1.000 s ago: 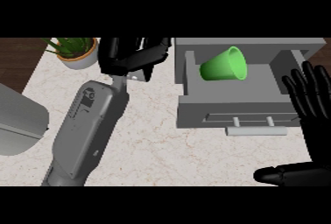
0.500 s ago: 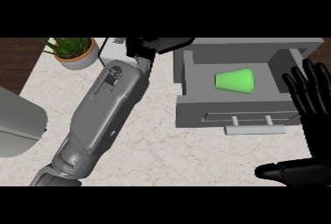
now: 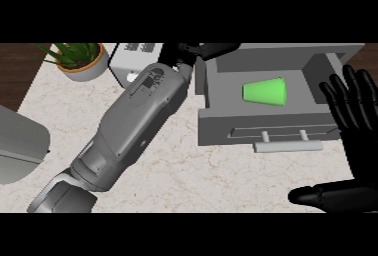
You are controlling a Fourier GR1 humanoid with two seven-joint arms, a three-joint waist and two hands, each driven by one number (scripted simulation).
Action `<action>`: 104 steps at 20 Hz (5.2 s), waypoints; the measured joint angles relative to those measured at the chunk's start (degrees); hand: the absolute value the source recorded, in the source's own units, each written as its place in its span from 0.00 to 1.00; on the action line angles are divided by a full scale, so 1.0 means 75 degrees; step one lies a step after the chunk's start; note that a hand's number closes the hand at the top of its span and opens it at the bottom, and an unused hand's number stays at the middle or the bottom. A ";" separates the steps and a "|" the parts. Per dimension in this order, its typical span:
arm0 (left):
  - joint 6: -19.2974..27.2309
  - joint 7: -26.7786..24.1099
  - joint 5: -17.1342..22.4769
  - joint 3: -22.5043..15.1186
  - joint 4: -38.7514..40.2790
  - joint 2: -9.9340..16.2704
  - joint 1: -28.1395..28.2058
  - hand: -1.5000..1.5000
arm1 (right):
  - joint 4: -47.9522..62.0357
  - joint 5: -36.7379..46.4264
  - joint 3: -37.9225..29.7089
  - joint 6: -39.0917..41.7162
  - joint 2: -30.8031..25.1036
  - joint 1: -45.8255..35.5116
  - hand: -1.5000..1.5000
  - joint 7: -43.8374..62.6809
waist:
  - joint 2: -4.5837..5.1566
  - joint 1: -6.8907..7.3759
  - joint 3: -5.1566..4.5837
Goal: Pick up the cup, place it into the drawer and close the drawer
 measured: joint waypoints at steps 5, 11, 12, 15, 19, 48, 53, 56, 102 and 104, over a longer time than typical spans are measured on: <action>-0.0042 -0.0256 0.0464 -0.0385 0.0991 -0.0001 -0.0419 1.00 | 0.0201 -0.0031 -0.0044 0.0050 -0.0025 -0.0120 0.00 -0.0101 | 0.0032 -0.0082 0.0002; 0.0173 -0.0429 0.0990 -0.1252 0.1577 -0.0001 -0.0734 1.00 | 0.0349 0.0020 0.0062 0.0081 0.0013 -0.0270 0.00 -0.0189 | 0.0070 -0.0258 0.0005; 0.0215 -0.0497 0.1050 -0.1383 0.1663 0.0000 -0.0736 1.00 | 0.0335 -0.0029 0.0047 0.0136 -0.0016 -0.0238 0.00 -0.0196 | 0.0079 -0.0304 0.0006; 0.0262 -0.0530 0.1192 -0.1738 0.1938 -0.0002 -0.0805 1.00 | 0.0356 -0.0091 0.0053 0.0193 -0.0040 -0.0262 0.00 -0.0175 | 0.0099 -0.0372 0.0007; 0.0444 -0.0421 0.1228 -0.2264 0.2223 0.0000 -0.0888 0.00 | 0.0339 -0.0029 0.0194 0.0169 0.0052 -0.0282 0.00 -0.0202 | 0.0117 -0.0450 0.0009; -0.0018 -0.1109 0.2928 -0.1554 0.0020 0.0736 0.0192 0.00 | -0.0362 -0.0706 -0.0143 0.1306 -0.0945 0.0195 1.00 0.0217 | -0.0118 0.0408 -0.0008; 0.0137 -0.0716 0.2990 -0.1453 -0.1395 0.1538 0.1351 0.00 | -0.0424 -0.0065 0.0012 0.1554 -0.1231 0.0409 1.00 0.0174 | -0.0146 0.0543 -0.0008; 0.0081 -0.0477 0.3050 -0.1377 -0.2350 0.2093 0.2183 0.00 | -0.0451 0.0404 0.0204 0.1610 -0.1305 0.0500 1.00 0.0183 | -0.0142 0.0560 -0.0007; -0.3757 -0.0563 0.3060 0.1398 -0.5926 0.4163 0.8549 0.00 | 1.1303 0.7316 0.1039 -0.1093 -0.0902 -0.4875 0.00 -0.4836 | -0.0056 0.0550 -0.0028; -0.3855 -0.0484 0.3102 0.1484 -0.5840 0.4171 0.8449 0.00 | 1.1815 0.7299 0.0911 -0.1048 -0.0994 -0.5212 0.00 -0.5163 | -0.0074 0.0578 -0.0037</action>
